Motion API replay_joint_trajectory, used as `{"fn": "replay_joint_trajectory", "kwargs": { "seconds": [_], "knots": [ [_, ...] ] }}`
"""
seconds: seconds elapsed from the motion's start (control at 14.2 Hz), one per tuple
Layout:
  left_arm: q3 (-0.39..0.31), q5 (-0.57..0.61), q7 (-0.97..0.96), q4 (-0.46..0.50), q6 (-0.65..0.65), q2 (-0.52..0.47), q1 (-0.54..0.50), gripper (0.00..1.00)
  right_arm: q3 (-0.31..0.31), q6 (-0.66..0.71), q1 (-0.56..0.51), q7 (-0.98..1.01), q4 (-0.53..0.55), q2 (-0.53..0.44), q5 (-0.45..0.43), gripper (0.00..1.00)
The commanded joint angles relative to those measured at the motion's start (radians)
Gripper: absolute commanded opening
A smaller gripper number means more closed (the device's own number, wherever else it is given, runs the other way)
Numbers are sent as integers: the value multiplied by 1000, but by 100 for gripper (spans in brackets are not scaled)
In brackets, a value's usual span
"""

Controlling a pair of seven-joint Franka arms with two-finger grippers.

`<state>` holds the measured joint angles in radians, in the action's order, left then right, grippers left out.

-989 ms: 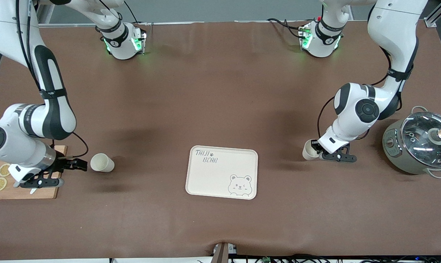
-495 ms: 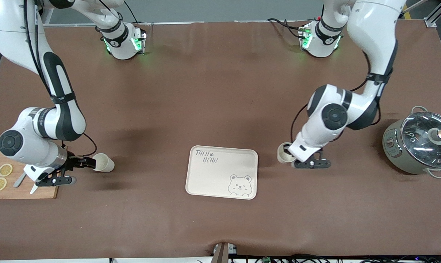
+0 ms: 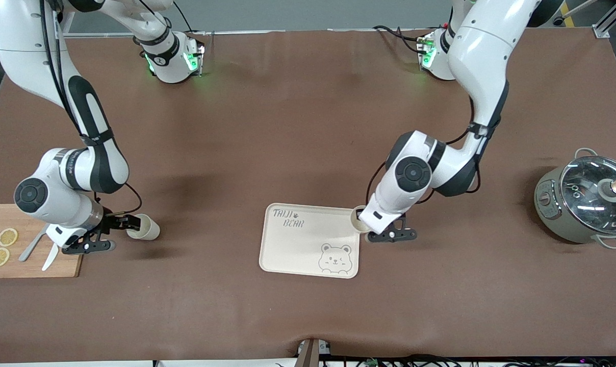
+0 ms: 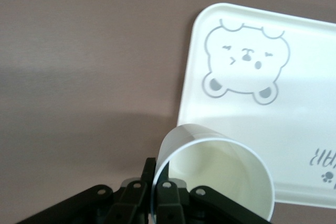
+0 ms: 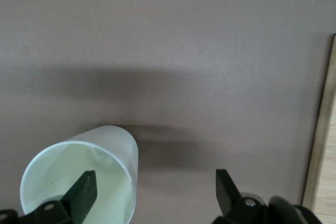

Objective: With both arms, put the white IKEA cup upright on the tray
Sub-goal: 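Carry the cup with the left gripper onto the tray while the right gripper grasps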

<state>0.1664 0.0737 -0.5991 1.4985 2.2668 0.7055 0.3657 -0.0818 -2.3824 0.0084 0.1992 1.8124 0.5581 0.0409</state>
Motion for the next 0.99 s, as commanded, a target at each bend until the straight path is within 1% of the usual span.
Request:
{"fn": "replay_joint_trajectory", "kwargs": {
  "seconds": [0.0, 0.14, 0.21, 0.57, 0.78, 0.85, 0.92],
  "knots": [
    [-15, 18, -51, -113, -30, 78, 39, 0, 1, -30, 4, 19, 30, -15, 17, 100],
    [-15, 18, -99, -184, -30, 139, 65, 0, 8, -38, 2, 19, 33, -15, 17, 100],
    [-19, 18, -113, -202, -29, 153, 79, 0, 11, -40, 1, 19, 33, -14, 17, 100],
    [-80, 18, -136, -210, -10, 172, 140, 0, 13, -60, 2, 19, 33, -9, 17, 100],
    [-82, 18, -137, -210, -4, 175, 142, 0, 14, -67, 2, 19, 33, -3, 17, 100],
    [-82, 17, -143, -210, -4, 172, 140, 10, 14, -67, 2, 17, 33, -3, 17, 100],
    [-82, 20, -143, -207, -4, 169, 139, 83, 14, -75, 2, 17, 33, 2, 17, 100]
  ]
}}
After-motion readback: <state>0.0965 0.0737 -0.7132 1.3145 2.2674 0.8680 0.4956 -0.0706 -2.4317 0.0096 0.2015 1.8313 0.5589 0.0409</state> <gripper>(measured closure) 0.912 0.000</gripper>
